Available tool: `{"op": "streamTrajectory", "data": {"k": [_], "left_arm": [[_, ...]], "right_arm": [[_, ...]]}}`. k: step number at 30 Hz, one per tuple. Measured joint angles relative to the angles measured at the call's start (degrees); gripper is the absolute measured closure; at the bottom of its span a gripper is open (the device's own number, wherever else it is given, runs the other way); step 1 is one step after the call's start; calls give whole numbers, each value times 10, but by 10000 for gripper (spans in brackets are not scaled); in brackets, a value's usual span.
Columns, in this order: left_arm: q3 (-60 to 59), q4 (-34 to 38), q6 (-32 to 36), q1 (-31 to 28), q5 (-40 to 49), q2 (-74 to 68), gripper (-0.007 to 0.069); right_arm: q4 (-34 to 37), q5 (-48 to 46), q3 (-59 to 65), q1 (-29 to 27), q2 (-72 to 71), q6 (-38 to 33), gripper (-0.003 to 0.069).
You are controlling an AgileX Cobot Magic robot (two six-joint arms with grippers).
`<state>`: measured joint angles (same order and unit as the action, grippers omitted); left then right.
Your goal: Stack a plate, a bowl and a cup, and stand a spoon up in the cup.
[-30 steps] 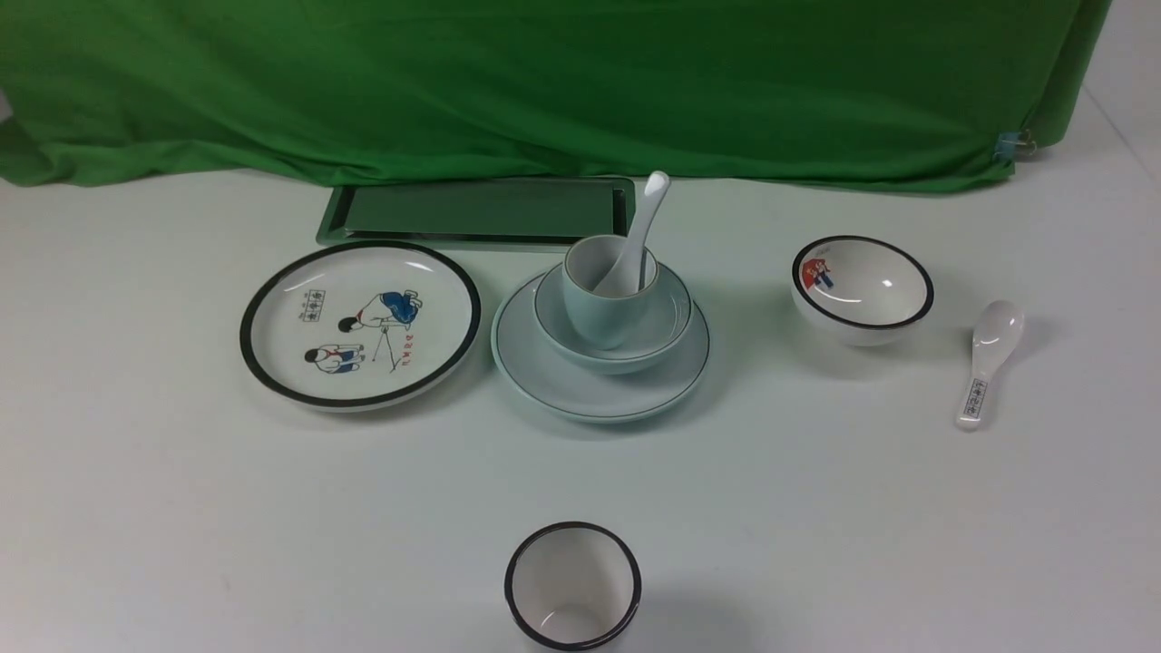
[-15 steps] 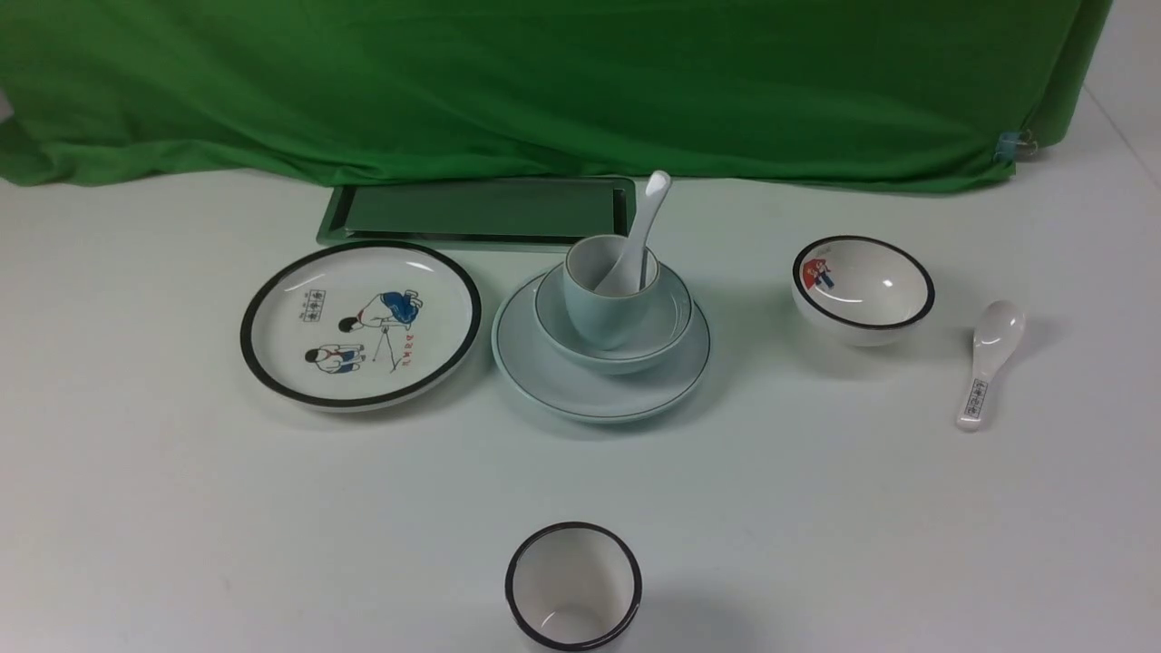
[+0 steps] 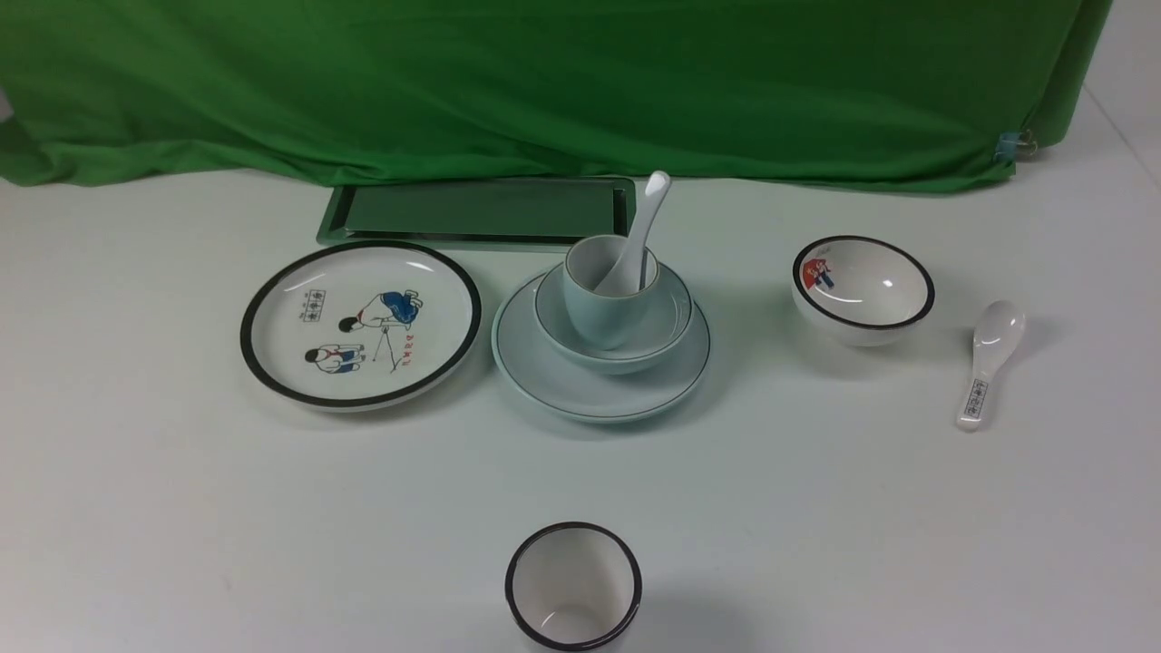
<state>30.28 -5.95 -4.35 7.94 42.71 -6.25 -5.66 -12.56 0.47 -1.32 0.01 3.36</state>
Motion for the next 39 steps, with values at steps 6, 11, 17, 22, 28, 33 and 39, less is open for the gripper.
{"op": "streamTrajectory", "data": {"k": [6, 11, 17, 22, 28, 33, 39], "left_arm": [[0, 0, 0, 0, 0, 0, 653], [-8, 0, 0, 0, -6, 0, 653], [-64, 2, 4, -24, -92, -1, 653], [-203, 98, 4, -116, -378, 5, 653], [-302, 94, 21, -154, -427, 56, 653], [-306, 103, 28, -154, -327, 62, 653], [-307, 85, 30, -162, -304, 62, 653]], "right_arm": [[0, 0, 0, 0, 0, 0, 634], [0, 0, 0, 0, 0, 0, 622], [0, 0, 0, 0, 0, 0, 609], [0, 0, 0, 0, 0, 0, 592], [0, 0, 0, 0, 0, 0, 575], [0, 0, 0, 0, 0, 0, 566], [0, 0, 0, 0, 0, 0, 547]]}}
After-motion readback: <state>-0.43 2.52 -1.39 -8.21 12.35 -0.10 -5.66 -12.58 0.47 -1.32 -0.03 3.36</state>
